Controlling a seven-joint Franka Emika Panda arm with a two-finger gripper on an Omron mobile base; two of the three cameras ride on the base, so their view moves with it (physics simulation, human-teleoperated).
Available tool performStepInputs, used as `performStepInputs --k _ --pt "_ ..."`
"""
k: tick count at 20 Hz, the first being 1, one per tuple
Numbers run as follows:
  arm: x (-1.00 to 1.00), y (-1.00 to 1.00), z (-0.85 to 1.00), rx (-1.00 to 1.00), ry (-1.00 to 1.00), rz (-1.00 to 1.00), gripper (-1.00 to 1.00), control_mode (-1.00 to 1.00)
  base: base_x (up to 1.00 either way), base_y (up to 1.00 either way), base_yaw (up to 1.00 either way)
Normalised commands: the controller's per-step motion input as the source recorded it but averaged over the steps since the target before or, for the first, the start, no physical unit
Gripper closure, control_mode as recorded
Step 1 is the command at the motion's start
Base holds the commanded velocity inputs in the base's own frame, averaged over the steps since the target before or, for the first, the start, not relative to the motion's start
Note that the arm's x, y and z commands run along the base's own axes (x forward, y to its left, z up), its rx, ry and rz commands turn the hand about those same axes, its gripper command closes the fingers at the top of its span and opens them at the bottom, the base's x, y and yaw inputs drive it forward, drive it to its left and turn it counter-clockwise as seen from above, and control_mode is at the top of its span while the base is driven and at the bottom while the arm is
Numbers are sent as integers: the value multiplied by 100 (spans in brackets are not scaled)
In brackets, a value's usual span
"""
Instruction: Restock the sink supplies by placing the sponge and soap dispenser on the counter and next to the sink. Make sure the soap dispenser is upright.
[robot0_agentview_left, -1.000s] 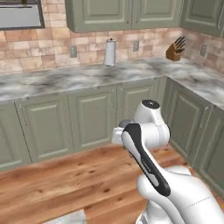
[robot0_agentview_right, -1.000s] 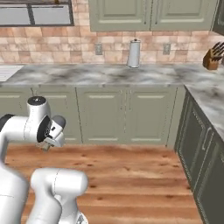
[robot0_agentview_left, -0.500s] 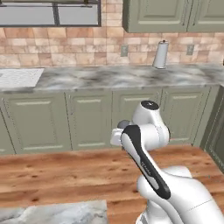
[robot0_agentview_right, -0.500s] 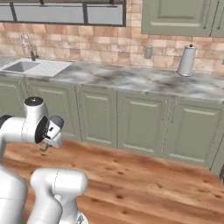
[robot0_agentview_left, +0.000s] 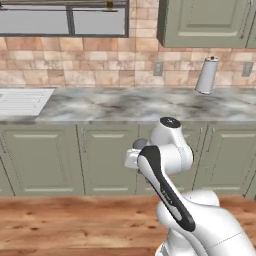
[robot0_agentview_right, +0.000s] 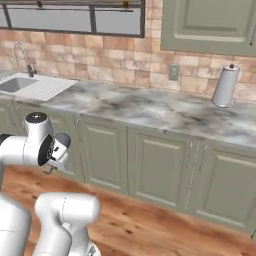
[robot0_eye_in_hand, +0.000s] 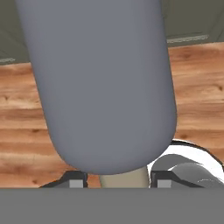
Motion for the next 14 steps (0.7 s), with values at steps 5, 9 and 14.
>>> performStepInputs --k 5,9,14 --pt "0 0 0 0 0 0 100 100 100 -12 7" --pt "0 0 0 0 0 0 100 100 100 10 0" --pt "0 0 0 0 0 0 100 100 83 71 0"
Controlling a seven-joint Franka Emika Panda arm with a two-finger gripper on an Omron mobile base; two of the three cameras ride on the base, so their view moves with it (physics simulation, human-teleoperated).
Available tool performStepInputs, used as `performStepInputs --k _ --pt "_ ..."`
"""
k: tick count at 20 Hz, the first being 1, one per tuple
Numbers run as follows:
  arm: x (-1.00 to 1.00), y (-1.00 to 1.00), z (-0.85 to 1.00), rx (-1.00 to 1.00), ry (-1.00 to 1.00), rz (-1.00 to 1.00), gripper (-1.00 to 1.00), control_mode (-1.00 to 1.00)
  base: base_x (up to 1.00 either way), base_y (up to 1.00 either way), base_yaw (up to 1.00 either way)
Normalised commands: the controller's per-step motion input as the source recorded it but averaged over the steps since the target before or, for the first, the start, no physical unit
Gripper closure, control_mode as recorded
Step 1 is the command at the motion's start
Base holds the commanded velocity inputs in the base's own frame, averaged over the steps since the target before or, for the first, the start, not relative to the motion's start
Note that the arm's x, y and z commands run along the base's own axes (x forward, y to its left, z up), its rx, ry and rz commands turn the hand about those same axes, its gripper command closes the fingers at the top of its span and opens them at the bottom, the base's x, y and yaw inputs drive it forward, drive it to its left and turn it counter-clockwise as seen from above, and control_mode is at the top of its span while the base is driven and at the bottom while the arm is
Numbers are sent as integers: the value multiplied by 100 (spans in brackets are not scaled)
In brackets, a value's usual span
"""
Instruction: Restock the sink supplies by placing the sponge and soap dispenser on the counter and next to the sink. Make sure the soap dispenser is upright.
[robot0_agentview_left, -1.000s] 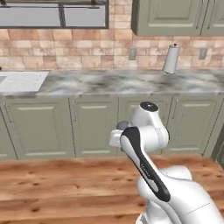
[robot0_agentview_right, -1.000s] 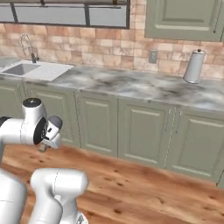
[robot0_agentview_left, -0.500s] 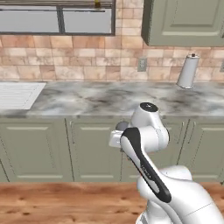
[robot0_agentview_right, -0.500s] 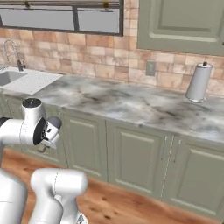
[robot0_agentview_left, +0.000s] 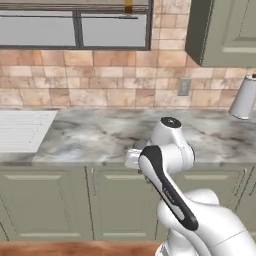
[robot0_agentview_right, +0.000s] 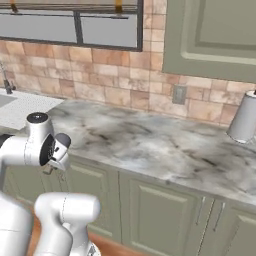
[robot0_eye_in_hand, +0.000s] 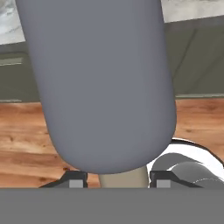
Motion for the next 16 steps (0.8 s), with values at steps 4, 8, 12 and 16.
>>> performStepInputs --k 4,8,12,16 --pt "0 0 0 0 0 0 100 100 37 99 -6" --pt "0 0 0 0 0 0 100 100 22 100 -16" --pt "0 0 0 0 0 0 100 100 40 91 -23" --pt "0 0 0 0 0 0 100 100 55 56 -21"
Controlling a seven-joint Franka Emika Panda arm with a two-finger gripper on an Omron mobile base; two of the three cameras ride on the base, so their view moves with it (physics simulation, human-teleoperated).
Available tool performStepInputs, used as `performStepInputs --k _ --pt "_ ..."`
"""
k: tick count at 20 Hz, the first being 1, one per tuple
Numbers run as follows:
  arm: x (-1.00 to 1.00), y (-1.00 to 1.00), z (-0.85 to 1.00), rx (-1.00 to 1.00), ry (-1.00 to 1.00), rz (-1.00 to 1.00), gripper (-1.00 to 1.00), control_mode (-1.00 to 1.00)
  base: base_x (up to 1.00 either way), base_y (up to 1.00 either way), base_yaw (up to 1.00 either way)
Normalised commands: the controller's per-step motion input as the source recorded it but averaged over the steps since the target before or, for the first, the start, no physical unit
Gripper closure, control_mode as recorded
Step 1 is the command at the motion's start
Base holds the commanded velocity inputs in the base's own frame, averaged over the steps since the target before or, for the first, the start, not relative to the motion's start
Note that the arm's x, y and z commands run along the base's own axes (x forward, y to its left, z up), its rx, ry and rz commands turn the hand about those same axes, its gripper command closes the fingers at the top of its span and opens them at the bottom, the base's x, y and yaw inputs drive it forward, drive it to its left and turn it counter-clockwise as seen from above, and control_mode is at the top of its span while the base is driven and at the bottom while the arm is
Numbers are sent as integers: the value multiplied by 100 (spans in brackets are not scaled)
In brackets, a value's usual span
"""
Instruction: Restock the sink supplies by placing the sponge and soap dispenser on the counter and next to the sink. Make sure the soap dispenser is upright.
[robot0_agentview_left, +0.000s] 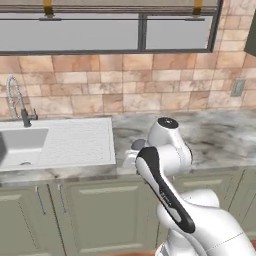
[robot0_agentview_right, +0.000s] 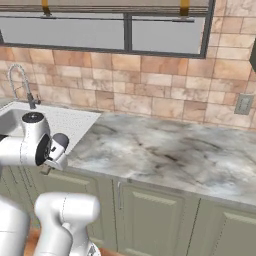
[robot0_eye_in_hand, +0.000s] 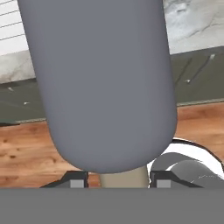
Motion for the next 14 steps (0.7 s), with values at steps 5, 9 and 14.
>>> performStepInputs --k 5,9,14 --pt "0 0 0 0 0 0 100 100 41 7 -10" --pt "37 -7 35 17 7 0 100 -100 0 0 0" --pt "66 0 66 25 25 -4 100 -100 0 0 0"
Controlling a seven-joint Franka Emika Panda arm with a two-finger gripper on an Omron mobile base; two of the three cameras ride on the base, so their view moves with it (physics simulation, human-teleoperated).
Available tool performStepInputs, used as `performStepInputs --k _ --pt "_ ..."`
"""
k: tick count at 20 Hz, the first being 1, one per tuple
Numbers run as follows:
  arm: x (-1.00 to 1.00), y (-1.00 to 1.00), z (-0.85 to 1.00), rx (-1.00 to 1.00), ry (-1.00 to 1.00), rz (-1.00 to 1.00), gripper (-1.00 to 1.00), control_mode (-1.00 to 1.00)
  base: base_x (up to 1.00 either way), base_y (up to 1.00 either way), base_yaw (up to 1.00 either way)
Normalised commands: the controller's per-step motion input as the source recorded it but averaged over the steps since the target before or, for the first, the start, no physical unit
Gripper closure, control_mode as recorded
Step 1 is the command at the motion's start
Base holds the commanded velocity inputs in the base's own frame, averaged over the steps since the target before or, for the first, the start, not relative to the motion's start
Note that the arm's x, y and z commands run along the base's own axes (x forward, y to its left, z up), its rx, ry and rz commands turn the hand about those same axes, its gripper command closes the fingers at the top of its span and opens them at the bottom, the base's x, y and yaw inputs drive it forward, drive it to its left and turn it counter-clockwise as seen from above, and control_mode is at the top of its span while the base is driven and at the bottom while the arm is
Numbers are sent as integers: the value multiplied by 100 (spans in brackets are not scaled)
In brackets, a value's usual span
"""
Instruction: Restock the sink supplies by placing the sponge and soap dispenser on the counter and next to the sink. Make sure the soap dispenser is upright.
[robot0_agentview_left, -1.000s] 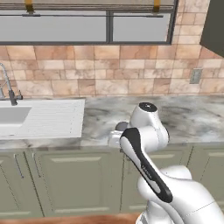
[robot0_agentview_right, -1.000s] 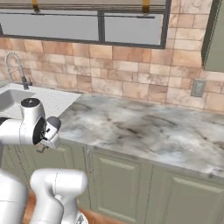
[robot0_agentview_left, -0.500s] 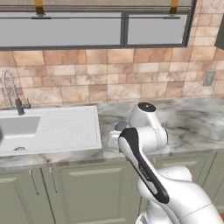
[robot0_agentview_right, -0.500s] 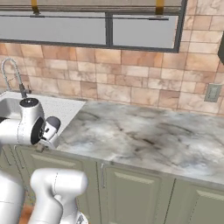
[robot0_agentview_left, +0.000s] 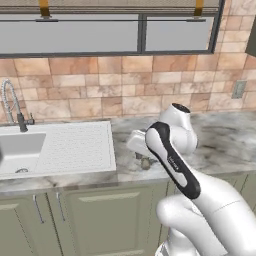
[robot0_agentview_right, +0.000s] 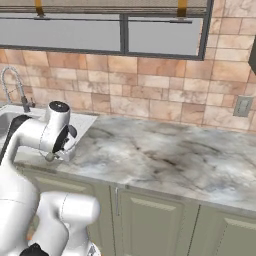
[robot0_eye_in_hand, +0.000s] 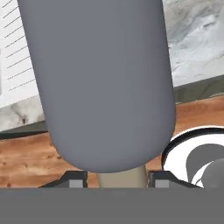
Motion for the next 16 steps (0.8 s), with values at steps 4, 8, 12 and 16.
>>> performStepInputs --k 4,8,12,16 --pt "59 5 61 19 42 -5 100 -100 0 0 0" --pt "47 0 35 15 47 -4 100 -100 0 0 0" --pt "36 0 1 17 49 -2 100 -100 0 0 0" --pt "26 0 0 20 48 -5 100 -100 0 0 0"
